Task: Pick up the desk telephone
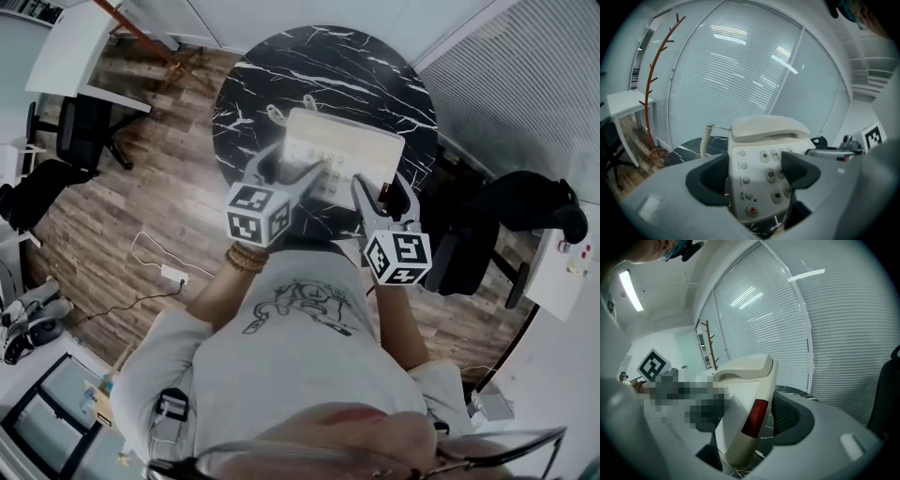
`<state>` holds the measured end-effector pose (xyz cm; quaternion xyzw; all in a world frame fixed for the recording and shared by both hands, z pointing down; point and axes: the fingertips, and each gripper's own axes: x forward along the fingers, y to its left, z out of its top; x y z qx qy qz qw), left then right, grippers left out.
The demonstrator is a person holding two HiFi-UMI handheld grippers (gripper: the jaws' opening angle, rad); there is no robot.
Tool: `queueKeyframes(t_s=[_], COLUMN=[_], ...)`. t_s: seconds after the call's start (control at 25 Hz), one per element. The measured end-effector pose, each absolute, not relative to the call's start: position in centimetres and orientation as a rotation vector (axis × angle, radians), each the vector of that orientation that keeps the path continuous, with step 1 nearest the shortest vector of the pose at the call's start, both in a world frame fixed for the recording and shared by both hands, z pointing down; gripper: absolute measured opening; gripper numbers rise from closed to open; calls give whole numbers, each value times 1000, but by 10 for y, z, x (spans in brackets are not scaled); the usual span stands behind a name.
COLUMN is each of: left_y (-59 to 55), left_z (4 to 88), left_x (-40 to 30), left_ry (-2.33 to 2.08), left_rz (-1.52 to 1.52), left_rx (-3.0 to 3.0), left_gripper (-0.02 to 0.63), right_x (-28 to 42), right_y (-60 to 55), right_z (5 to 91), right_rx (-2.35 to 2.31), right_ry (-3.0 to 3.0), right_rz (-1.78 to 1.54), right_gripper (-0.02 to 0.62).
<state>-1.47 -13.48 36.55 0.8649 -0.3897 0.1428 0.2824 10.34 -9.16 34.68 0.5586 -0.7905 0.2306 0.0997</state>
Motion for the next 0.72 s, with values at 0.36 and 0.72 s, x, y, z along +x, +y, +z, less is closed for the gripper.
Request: queueKeyframes(t_s=[0.36, 0.72], left_y=[-134, -136], left_z=[329, 301], left_x=[-7, -4], left_ry=[-1039, -1054], left_rz=[338, 336], left_rx=[2351, 2385], left_gripper=[359, 360], right_x=[111, 114], right_y=[-90, -91], right_z=[308, 282], right_rx=[1706, 1743], right_ry=[-2358, -2394], right_rz=[608, 557], right_gripper=[298, 298])
